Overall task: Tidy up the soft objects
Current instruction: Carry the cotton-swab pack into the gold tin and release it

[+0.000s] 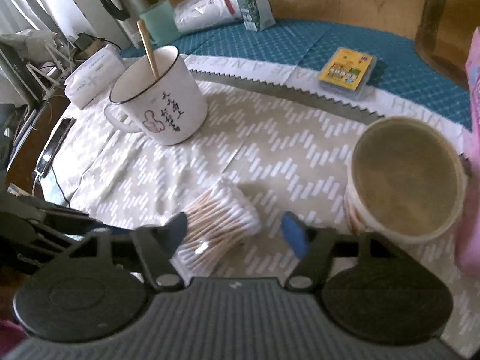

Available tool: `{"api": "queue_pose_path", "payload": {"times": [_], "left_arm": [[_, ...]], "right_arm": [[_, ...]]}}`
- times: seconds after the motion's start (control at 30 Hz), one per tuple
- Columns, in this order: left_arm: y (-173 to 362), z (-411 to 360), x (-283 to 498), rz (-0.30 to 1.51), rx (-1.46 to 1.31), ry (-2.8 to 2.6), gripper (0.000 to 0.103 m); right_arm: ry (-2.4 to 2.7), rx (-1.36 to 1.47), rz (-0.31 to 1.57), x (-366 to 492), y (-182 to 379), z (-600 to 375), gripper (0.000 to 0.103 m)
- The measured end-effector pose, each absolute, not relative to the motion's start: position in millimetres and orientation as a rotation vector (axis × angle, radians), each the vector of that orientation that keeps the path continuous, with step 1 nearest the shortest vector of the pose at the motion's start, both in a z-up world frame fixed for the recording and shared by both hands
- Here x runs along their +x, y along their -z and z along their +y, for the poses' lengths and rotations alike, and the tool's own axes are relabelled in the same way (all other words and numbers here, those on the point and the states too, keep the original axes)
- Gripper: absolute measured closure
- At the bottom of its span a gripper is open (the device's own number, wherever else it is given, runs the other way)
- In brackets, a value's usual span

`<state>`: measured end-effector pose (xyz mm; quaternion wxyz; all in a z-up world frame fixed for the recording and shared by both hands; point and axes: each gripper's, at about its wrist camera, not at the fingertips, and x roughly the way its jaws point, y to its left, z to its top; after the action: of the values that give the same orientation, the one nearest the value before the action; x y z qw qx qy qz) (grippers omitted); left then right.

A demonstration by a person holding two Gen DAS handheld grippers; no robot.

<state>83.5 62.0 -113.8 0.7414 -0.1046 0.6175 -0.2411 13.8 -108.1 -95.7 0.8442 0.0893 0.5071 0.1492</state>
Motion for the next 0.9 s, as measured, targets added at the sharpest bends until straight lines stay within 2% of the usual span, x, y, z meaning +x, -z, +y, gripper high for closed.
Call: {"api": "queue_pose_path", "payload": {"times": [0.03,0.1,0.17,0.33,0.6,0.8,0.9], "left_arm": [[114,61,84,1.347,-0.25,0.52,0.053],[115,61,85,1.344,-0.293,0.512,0.056],[119,59,86,1.352,-0.336,0.504,0.066],[122,29,76,1.375,-0.325,0.559,0.068],[117,-73,54,1.37,-0.079,0.769,0.068],[106,-135,41,1.334,0.034,0.898,0.068],[84,-152,39,1.283,0.031,0.941,0.067]], "right_arm": [[-0.324,0.211,1.089,15,100,-109,0.057],[-0.358,0.243,1.093,10,99,-111,0.061],[-0.409,0.215,1.099,-1,95,-109,0.065],[-0.423,0.171,1.122,-27,91,-128,0.065],[-0.265,0.284,1.131,-75,90,-203,0.065],[-0.133,0.315,1.038,-113,76,-246,0.068],[-0.092,0.283,0.943,-125,53,-260,0.069]]}}
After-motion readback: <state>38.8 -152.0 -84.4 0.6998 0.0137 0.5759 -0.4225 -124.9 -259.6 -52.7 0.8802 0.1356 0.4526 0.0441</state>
